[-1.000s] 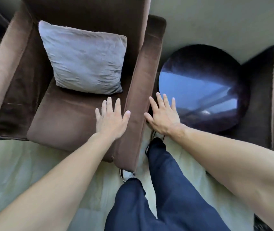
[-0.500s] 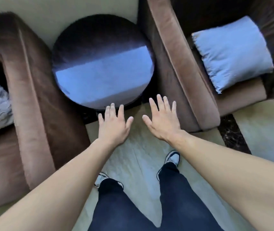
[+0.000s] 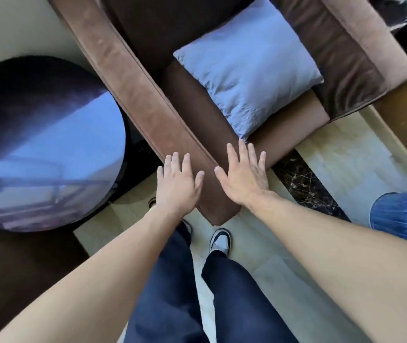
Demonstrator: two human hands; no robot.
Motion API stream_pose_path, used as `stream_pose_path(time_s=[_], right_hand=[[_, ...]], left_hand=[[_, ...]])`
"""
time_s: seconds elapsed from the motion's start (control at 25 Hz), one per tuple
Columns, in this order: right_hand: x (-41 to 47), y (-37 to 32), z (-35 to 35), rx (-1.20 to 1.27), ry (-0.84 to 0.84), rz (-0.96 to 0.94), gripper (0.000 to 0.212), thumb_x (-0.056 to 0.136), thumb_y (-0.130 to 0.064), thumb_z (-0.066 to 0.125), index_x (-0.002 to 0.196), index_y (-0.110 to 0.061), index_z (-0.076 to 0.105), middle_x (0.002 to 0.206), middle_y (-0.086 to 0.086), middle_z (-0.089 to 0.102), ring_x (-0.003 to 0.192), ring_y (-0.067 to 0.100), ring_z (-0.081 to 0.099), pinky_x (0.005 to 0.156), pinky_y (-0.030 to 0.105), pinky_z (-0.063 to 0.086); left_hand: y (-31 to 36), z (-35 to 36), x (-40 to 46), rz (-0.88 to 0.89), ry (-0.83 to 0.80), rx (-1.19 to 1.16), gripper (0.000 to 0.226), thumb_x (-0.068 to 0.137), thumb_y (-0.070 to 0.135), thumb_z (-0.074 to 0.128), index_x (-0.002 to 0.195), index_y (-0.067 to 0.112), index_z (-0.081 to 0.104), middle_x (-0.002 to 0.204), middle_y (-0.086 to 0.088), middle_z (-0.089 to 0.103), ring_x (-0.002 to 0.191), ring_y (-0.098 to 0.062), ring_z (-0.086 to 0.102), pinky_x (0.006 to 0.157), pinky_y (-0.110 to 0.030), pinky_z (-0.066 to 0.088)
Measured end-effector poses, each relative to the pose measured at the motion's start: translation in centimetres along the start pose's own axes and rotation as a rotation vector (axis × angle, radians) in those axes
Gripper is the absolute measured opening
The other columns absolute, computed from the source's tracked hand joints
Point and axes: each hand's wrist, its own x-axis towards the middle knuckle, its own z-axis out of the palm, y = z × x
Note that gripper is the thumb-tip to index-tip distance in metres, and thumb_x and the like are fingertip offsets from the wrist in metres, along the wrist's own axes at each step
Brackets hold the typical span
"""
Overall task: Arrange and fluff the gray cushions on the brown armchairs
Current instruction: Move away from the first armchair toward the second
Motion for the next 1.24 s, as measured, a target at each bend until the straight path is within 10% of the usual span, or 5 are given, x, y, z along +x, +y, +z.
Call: stream_pose_path(time_s=[0.44, 0.64, 0.8, 1.0, 1.24], right_hand=[[16.6, 1.9, -3.5, 0.162, -0.107, 0.289, 0.071, 0.102, -0.052, 0.037, 0.16, -0.018, 0.014, 0.17, 0.012, 0.004, 0.157, 0.031, 0.002, 0.126, 0.055, 0.002], [27.2, 8.2, -6.2, 0.187, 0.17, 0.303, 0.061, 0.099, -0.042, 0.048, 0.15, -0.011, 0.038, 0.158, 0.018, 0.034, 0.147, 0.037, 0.031, 0.124, 0.053, 0.014], [37.0, 14.5, -9.3, 0.333, 0.484, 0.35, 0.054, 0.093, -0.036, 0.051, 0.138, -0.006, 0.051, 0.139, 0.016, 0.049, 0.123, 0.039, 0.05, 0.111, 0.046, 0.033], [48.3, 21.0, -11.7, 0.519, 0.307, 0.521, 0.067, 0.098, -0.054, 0.03, 0.148, -0.012, 0.043, 0.151, 0.014, 0.047, 0.139, 0.032, 0.043, 0.12, 0.047, 0.022], [51.3, 23.0, -13.0, 0.684, 0.13, 0.522, 0.079, 0.094, -0.067, 0.029, 0.135, -0.006, 0.058, 0.142, 0.016, 0.058, 0.132, 0.033, 0.052, 0.11, 0.04, 0.036]], left_hand=[[3.9, -0.6, 19.0, 0.318, -0.152, 0.069, 0.049, 0.09, 0.028, 0.047, 0.131, 0.003, 0.055, 0.134, -0.018, 0.059, 0.134, -0.038, 0.047, 0.108, -0.045, 0.042], [6.6, -0.8, 26.2, 0.087, -0.282, 0.012, 0.053, 0.1, 0.043, 0.043, 0.136, 0.004, 0.047, 0.136, -0.02, 0.054, 0.129, -0.04, 0.049, 0.105, -0.05, 0.044], [10.2, -0.9, 33.9, -0.479, -0.246, -0.718, 0.08, 0.09, 0.07, 0.048, 0.137, 0.005, 0.05, 0.135, -0.011, 0.059, 0.125, -0.034, 0.057, 0.107, -0.042, 0.045], [11.4, 1.2, 40.4, -0.842, -0.019, -1.274, 0.122, 0.051, 0.093, 0.059, 0.145, 0.015, 0.051, 0.138, 0.003, 0.064, 0.124, -0.023, 0.063, 0.111, -0.045, 0.047], [12.0, 2.0, 40.1, -0.865, 0.111, -1.435, 0.104, 0.051, 0.083, 0.078, 0.134, 0.021, 0.062, 0.118, 0.009, 0.076, 0.105, -0.015, 0.074, 0.1, -0.04, 0.056]])
